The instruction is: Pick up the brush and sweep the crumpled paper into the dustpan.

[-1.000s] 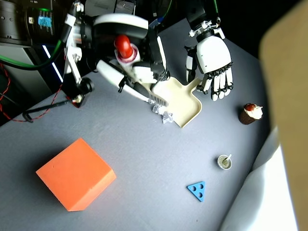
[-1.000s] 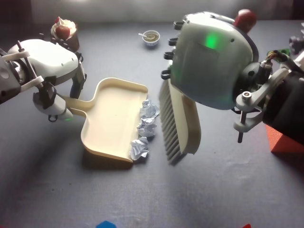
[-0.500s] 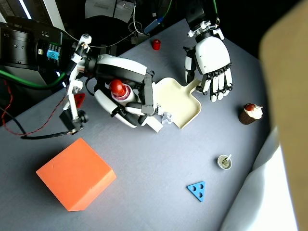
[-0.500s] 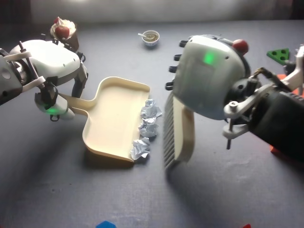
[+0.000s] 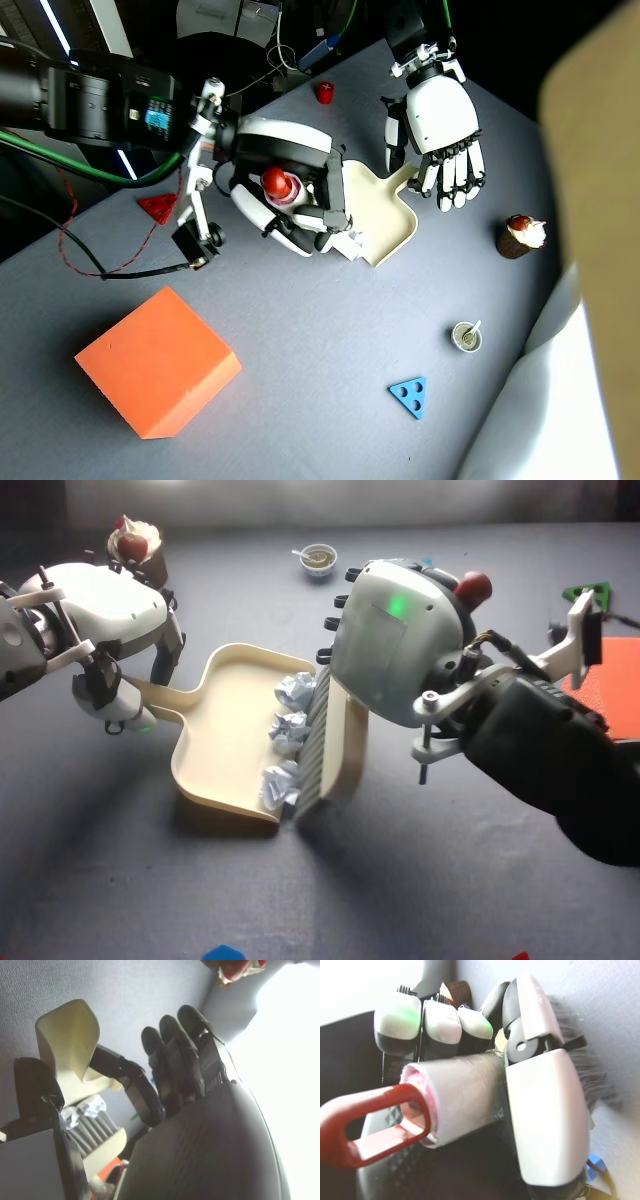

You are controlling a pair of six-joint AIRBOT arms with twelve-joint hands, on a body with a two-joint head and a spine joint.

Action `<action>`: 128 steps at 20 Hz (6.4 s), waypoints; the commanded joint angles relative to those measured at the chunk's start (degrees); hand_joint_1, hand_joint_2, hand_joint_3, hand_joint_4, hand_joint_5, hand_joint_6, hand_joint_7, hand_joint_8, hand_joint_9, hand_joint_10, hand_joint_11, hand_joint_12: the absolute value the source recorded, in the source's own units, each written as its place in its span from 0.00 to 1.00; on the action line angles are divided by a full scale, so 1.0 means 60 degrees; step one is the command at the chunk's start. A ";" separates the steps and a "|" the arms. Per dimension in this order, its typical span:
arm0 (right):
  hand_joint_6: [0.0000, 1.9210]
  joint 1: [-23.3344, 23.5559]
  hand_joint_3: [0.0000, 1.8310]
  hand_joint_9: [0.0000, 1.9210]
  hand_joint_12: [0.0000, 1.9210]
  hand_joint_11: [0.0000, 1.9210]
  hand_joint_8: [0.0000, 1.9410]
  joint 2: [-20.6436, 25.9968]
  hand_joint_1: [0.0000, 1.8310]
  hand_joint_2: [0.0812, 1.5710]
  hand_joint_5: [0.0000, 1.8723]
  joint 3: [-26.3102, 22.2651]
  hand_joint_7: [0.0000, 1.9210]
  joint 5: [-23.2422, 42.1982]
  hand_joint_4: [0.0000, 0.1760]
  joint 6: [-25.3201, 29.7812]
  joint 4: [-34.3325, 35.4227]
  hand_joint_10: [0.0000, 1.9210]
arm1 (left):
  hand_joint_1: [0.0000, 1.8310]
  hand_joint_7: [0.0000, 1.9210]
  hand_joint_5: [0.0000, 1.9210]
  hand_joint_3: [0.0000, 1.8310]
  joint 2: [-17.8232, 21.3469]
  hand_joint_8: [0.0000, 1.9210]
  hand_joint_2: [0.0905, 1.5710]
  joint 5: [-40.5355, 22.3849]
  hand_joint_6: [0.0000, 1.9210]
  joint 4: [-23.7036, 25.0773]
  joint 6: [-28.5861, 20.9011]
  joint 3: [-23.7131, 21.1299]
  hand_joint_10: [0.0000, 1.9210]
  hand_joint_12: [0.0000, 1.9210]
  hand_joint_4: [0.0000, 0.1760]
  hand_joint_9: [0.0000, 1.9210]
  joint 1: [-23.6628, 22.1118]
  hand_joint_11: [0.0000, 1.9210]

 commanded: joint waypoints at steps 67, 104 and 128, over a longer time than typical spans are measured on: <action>0.81 0.0571 0.00 0.64 1.00 0.65 1.00 -0.0149 0.66 0.74 0.46 0.0633 0.58 0.0029 0.00 0.1368 -0.3348 1.00 | 0.60 0.29 0.54 0.00 0.0016 0.00 0.68 -0.1206 0.47 -0.0457 0.0050 -0.0116 0.00 0.34 0.03 0.24 0.0126 0.09; 0.83 0.0428 0.00 0.65 1.00 0.66 1.00 -0.0022 0.67 0.73 0.45 0.0595 0.58 0.0996 0.00 0.1957 -0.3744 1.00 | 0.61 0.29 0.57 0.00 0.0101 0.00 0.66 -0.1373 0.41 -0.0619 0.0049 -0.0156 0.00 0.34 0.00 0.24 0.0105 0.09; 0.93 0.0941 0.00 0.65 1.00 0.67 1.00 0.2517 0.68 0.73 0.45 -0.1885 0.59 -0.0553 0.00 0.0197 -0.2352 1.00 | 0.51 0.27 0.36 0.00 0.0163 0.00 0.72 -0.1415 0.24 -0.0630 0.0048 -0.0157 0.00 0.33 0.56 0.22 0.0050 0.08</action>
